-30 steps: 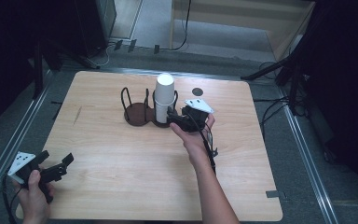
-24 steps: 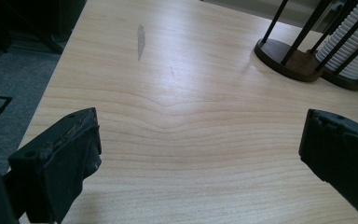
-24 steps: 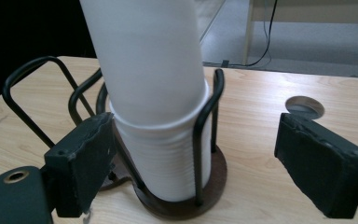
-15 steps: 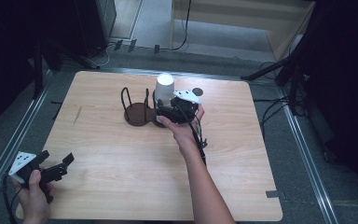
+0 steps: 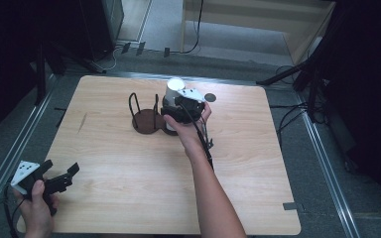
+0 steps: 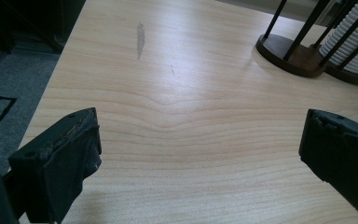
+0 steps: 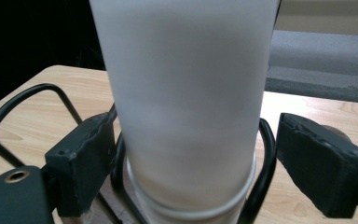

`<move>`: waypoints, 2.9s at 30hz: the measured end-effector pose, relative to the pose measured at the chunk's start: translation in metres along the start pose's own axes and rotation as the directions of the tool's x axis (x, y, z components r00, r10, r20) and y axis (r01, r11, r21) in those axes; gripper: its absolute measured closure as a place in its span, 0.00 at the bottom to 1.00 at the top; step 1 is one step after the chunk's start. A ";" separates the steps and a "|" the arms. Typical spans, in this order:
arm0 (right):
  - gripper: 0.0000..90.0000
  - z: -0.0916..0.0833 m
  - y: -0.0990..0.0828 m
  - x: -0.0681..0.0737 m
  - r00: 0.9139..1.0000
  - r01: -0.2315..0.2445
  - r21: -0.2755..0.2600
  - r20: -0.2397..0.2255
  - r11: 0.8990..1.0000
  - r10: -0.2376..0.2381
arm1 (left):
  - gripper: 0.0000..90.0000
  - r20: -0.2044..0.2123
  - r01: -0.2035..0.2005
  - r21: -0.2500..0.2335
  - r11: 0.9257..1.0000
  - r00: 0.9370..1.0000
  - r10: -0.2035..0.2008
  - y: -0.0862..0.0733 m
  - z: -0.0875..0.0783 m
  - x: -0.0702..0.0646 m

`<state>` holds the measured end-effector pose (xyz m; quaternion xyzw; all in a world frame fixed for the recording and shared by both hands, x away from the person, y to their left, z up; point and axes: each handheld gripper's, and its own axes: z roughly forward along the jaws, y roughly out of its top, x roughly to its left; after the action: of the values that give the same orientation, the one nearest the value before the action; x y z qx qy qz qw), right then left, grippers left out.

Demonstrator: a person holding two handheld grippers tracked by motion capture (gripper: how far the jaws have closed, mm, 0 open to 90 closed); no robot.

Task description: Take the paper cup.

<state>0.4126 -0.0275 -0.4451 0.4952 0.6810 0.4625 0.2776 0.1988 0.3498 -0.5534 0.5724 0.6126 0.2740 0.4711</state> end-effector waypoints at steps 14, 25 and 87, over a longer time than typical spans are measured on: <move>0.27 0.012 0.001 0.010 0.997 0.060 -0.022 0.042 0.998 -0.059 | 0.00 -0.003 -0.010 0.009 1.000 1.000 0.010 0.000 0.001 -0.001; 0.28 0.009 0.006 0.010 0.996 0.070 -0.027 0.055 0.997 -0.069 | 0.00 0.000 -0.007 0.006 1.000 1.000 0.007 0.000 0.001 -0.001; 0.39 -0.103 0.022 -0.041 0.982 0.069 -0.197 0.184 0.978 -0.032 | 0.00 0.071 0.009 0.017 1.000 0.997 -0.011 0.002 0.004 0.002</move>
<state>0.3505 -0.1008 -0.3852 0.4866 0.6149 0.4755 0.3988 0.2034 0.3514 -0.5542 0.5826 0.6005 0.2462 0.4892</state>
